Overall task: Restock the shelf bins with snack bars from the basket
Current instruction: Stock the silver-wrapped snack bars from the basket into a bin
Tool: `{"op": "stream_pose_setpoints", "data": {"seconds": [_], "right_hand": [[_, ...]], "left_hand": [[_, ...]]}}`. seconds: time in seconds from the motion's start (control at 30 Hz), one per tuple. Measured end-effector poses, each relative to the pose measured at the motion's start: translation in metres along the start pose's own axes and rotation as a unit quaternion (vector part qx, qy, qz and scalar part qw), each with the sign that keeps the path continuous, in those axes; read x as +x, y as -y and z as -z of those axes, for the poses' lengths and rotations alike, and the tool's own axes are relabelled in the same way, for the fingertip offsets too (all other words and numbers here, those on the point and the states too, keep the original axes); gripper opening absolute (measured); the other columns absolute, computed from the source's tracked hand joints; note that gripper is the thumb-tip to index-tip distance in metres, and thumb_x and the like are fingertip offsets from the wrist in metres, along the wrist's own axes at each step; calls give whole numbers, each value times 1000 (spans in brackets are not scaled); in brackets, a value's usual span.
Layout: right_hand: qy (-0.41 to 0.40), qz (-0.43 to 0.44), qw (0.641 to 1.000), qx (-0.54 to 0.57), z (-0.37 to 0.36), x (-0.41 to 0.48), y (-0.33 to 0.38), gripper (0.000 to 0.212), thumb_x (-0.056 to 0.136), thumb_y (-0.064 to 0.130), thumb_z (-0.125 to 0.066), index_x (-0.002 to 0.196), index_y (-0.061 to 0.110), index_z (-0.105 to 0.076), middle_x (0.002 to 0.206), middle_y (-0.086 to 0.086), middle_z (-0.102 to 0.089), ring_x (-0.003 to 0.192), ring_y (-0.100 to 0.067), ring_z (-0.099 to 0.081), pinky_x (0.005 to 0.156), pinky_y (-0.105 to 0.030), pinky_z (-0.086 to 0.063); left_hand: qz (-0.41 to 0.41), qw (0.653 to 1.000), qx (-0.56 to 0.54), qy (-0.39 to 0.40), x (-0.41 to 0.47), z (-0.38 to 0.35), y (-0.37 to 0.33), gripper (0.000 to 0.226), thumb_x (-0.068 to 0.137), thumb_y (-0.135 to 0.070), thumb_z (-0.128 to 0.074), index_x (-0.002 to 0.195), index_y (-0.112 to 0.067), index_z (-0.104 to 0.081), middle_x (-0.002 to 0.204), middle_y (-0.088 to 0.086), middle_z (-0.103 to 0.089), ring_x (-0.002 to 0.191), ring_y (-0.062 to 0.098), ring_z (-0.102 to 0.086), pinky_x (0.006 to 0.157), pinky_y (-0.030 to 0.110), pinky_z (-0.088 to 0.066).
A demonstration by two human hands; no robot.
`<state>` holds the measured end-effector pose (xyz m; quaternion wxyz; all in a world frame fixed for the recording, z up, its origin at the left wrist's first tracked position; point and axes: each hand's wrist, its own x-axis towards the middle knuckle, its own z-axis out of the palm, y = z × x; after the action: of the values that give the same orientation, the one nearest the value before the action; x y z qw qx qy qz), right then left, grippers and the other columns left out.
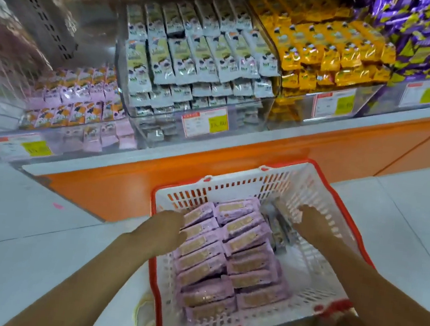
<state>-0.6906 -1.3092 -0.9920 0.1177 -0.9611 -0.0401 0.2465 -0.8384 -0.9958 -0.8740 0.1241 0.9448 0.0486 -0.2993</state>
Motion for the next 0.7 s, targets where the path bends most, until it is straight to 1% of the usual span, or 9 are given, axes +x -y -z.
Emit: {"op": "stream_pose_setpoints", "data": {"seconds": [0.03,0.1,0.23,0.33,0.43,0.5,0.57,0.63,0.7], "right_hand": [[3,-10,1000,8,-13,4,-5,49,94,19,-58,138,4,-42,137,-17,-47,123,-31,-50,99,-32,-36],[7,-18,999,34,-38,14,-10,53,93,21,-58,139,4,-39,135,-19,-44,119,-35,-50,95,-37,-41],[-11,-29,996,88,-68,32,-9,44,96,10,-45,140,13,-38,136,-17,-41,116,-36,-49,91,-39,-42],[-46,-20,994,99,-82,42,-5,40,99,13,-30,138,17,-40,135,-14,-44,121,-35,-46,98,-44,-41],[-46,-43,997,47,-90,58,-6,39,98,16,-39,137,18,-36,132,-16,-46,118,-34,-45,96,-41,-40],[-11,-55,998,28,-91,64,-7,37,96,13,-44,132,15,-46,123,-16,-56,109,-32,-55,85,-37,-46],[46,-70,997,-3,-95,62,-6,26,95,12,-46,119,8,-56,111,-14,-62,101,-31,-61,72,-32,-45],[65,-91,994,-12,-101,56,-6,23,94,19,-53,112,6,-57,110,-15,-62,102,-33,-61,73,-33,-43],[71,-118,990,12,-107,50,-7,31,91,19,-59,116,2,-53,112,-16,-61,104,-34,-61,79,-36,-47]], "left_hand": [[11,1000,14,22,3,-3,2,37,99,-32,-44,127,-10,-52,125,7,-58,114,22,-55,93,29,-44],[29,998,24,54,11,-7,6,37,100,-31,-42,130,-11,-49,126,9,-58,114,22,-55,93,29,-44],[50,995,34,75,27,-15,11,31,98,-35,-44,115,-15,-59,114,4,-62,100,17,-59,85,28,-48],[62,994,26,88,36,-19,9,27,97,-35,-46,113,-19,-60,111,1,-63,98,15,-60,82,25,-48],[69,992,21,100,43,-20,10,26,97,-36,-46,110,-19,-61,110,1,-64,95,14,-60,79,25,-49],[72,992,11,106,45,-20,10,25,97,-35,-46,110,-19,-61,110,0,-65,94,13,-60,76,23,-48],[72,992,2,107,46,-20,9,24,97,-35,-46,111,-21,-60,111,-1,-63,94,11,-59,75,20,-45],[71,992,-4,107,46,-19,10,25,97,-36,-46,113,-21,-59,113,-1,-63,95,12,-59,76,20,-45],[71,991,-8,111,46,-19,11,26,96,-37,-47,113,-20,-59,113,-1,-63,94,11,-59,76,21,-45]]}}
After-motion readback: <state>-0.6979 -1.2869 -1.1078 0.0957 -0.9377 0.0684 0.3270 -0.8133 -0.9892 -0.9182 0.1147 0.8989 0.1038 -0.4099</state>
